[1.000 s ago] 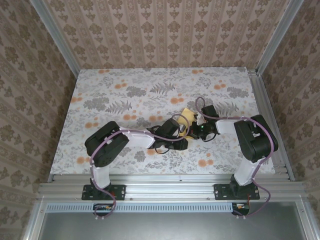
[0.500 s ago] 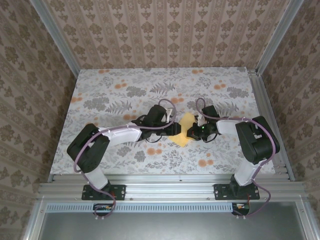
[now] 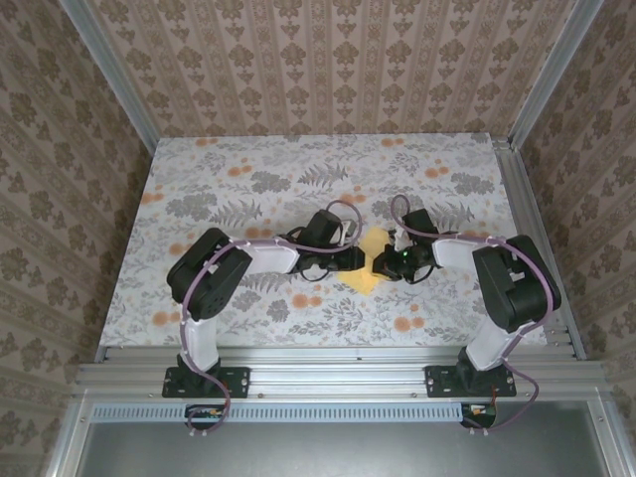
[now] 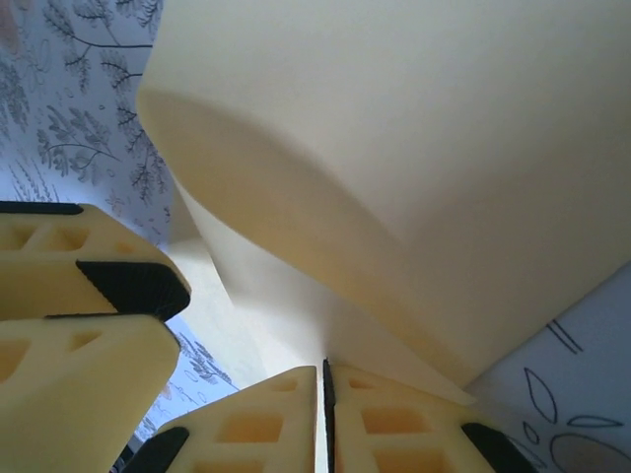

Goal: Fold a paper plane with a square sheet of paper (pick it up from the middle)
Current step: Fold the triangle a second time at the center of the table.

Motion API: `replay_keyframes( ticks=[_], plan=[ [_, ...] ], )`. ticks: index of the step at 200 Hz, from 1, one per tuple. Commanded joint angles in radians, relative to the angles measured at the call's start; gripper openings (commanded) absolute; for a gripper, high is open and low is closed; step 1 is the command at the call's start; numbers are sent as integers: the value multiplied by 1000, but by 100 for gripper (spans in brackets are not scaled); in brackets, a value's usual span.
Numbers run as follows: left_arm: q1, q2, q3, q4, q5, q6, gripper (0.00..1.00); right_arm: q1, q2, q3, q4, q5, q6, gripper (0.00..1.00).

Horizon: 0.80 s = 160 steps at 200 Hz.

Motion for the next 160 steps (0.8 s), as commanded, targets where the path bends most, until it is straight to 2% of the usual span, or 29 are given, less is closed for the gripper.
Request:
replay_keyframes(
  ticks=[1,60,122,160],
  plan=[
    [5,32,54,0,31,47,25,3,-53,7,-39,14,-18,15],
    [12,86,79,-5,52,53,25,37,-112,-30,-22,-16,29,13],
    [29,119,83,-27,57,67,25,66,-58,-57,40,-14,43,11],
    [35,125,79,-31,61,69,25,66,-15,-52,18,26,8,11]
  ],
)
